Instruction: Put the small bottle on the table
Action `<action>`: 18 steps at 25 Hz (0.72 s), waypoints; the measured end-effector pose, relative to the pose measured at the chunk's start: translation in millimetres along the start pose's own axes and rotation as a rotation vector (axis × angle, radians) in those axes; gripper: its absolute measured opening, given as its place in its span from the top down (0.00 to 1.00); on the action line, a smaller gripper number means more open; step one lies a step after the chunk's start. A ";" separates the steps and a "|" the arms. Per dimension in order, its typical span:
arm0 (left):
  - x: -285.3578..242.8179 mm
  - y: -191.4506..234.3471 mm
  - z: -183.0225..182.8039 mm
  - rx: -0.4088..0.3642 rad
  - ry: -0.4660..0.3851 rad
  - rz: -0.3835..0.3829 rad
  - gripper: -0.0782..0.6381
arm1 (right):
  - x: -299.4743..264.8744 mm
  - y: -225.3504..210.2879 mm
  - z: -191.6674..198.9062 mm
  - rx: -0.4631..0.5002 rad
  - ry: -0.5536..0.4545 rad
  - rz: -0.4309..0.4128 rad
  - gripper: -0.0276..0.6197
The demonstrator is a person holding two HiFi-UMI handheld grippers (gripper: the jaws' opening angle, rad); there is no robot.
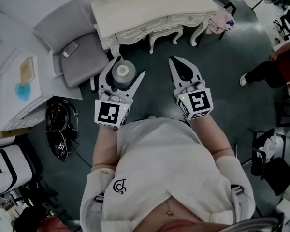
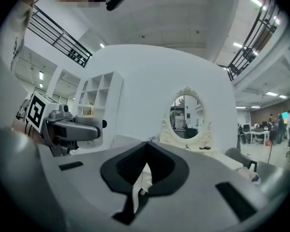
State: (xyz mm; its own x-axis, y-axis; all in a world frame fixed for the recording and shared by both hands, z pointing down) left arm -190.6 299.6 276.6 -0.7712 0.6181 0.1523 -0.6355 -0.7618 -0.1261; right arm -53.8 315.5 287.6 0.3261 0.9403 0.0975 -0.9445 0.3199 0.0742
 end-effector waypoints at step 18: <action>-3.3 22.7 1.5 0.031 -0.031 0.003 0.40 | -9.0 1.9 14.8 -0.070 0.019 0.067 0.95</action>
State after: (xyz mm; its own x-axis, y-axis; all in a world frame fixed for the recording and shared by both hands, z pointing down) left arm -202.4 280.1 274.6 -0.7713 0.6098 0.1821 -0.6312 -0.7696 -0.0963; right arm -57.9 305.9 301.5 0.2622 0.9616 0.0811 -0.9647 0.2632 -0.0013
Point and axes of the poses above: the fingertips, and each gripper's own axes: x backward along the fingers, y to its left, z out of its underside, the point moved 1 cm from there along x, backward along the fingers, and after that the axes turned 6 degrees about -y, right-handed, at the moved point
